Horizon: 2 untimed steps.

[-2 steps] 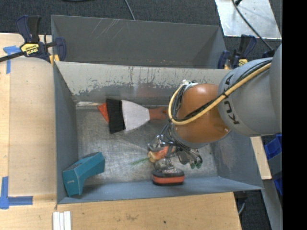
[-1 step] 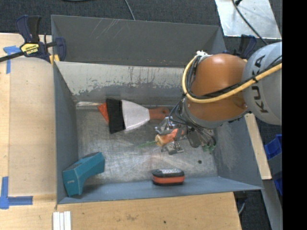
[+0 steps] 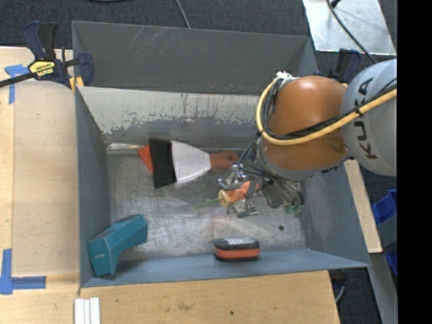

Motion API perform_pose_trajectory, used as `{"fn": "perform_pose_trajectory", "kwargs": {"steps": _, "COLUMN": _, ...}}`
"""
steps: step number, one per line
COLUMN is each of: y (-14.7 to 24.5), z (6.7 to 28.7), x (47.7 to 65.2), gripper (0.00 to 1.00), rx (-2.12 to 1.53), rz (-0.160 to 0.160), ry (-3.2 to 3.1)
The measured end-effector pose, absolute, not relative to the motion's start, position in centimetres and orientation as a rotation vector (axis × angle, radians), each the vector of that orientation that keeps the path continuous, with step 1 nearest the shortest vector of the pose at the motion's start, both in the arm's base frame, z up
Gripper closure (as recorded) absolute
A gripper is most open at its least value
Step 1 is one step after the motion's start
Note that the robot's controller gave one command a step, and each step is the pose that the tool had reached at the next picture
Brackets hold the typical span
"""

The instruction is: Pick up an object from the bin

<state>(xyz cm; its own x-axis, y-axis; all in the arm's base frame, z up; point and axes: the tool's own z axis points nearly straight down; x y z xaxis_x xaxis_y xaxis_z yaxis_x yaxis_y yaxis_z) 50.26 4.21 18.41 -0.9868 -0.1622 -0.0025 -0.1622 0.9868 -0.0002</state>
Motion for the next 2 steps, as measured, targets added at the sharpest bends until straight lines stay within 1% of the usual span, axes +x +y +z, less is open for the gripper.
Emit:
{"fn": "perform_pose_trajectory", "kwargs": {"steps": 1, "y": 3.9, "z": 19.0, "x": 50.1, "gripper": 1.0, "rx": -0.266, "rz": 0.0, "ry": 3.126}}
{"fn": "perform_pose_trajectory", "kwargs": {"steps": 2, "y": 3.8, "z": 26.7, "x": 50.5, "gripper": 1.0, "rx": -0.264, "rz": 0.0, "ry": 3.128}}
